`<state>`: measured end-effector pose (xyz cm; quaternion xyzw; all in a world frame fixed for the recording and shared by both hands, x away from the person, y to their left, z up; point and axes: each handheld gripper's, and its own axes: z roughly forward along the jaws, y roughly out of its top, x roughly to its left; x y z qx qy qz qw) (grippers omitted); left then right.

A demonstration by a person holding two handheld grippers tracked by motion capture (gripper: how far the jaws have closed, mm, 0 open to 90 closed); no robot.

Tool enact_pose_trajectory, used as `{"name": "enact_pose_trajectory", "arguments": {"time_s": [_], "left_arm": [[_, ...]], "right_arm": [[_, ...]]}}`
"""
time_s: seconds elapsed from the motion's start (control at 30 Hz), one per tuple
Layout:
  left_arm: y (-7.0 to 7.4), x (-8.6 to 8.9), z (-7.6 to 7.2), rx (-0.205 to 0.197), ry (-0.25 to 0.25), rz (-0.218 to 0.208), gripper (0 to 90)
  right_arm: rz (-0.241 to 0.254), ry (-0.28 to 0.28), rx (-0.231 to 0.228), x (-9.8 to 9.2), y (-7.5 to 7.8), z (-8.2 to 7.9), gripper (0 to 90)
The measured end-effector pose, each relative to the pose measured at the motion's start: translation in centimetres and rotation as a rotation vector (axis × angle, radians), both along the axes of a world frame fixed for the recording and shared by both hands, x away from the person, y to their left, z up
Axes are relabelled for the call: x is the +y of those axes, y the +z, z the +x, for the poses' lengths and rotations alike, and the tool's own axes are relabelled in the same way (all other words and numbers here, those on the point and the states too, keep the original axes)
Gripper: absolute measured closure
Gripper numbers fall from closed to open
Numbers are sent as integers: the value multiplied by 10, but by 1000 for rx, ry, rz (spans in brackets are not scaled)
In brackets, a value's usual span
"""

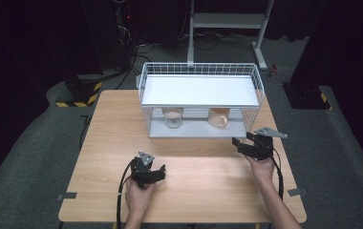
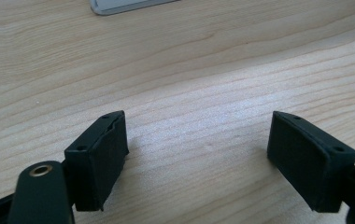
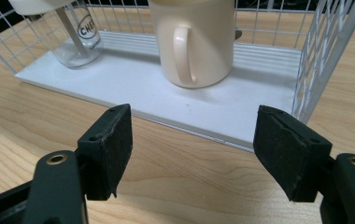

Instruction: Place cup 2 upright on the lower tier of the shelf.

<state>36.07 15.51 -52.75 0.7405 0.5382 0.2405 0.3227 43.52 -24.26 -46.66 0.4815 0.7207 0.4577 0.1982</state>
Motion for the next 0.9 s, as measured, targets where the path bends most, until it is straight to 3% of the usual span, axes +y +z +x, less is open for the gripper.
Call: {"name": "enact_pose_trajectory", "arguments": {"time_s": [0.9], "left_arm": [[0,0,0,0,0,0,205]], "right_arm": [[25,25,-28,-13,6,-31,295]]}}
